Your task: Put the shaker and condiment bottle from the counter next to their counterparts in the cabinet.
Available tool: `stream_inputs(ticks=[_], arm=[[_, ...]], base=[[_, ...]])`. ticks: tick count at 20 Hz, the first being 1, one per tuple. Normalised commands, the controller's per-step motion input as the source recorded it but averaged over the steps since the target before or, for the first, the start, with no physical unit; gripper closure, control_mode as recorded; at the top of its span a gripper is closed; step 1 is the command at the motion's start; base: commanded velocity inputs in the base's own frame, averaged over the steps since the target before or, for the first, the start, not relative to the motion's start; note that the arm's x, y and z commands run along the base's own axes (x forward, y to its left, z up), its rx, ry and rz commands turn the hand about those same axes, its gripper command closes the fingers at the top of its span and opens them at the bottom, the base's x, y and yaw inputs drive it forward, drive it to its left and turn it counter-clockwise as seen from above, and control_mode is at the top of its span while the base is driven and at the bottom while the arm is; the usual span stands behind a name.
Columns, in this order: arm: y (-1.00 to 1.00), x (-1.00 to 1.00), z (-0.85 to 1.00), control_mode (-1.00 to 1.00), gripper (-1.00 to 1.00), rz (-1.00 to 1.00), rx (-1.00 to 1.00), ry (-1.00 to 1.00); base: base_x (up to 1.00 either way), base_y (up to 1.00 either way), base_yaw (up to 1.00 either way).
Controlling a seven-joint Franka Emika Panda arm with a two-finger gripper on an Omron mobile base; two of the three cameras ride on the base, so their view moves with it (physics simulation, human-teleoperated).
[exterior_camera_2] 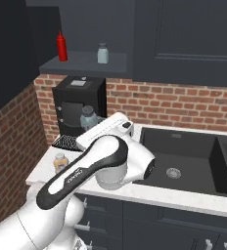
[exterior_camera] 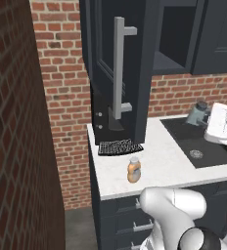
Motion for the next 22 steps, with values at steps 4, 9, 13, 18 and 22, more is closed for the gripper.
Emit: stream_inputs(ticks=[4,9,13,18,22], arm=[[0.23,-0.12,0.83,-1.0,1.0,-0.23,-0.14,0.0],[0.25,0.0,0.8,-1.0,1.0,-0.21,-0.11,0.19],[0.09,0.0,0.87,-1.0,1.0,-0.18,-0.01,0.38],[0.01,0.0,0.76,-1.0,1.0,-0.18,0.0,0.39],[-0.07,0.0,0.36,-1.0,1.0,-0.15,0.02,0.21]], base=[[0.0,0.0,0.0],[0.0,0.0,0.0],[0.0,0.0,0.0],[0.0,0.0,0.0],[0.0,0.0,0.0]])
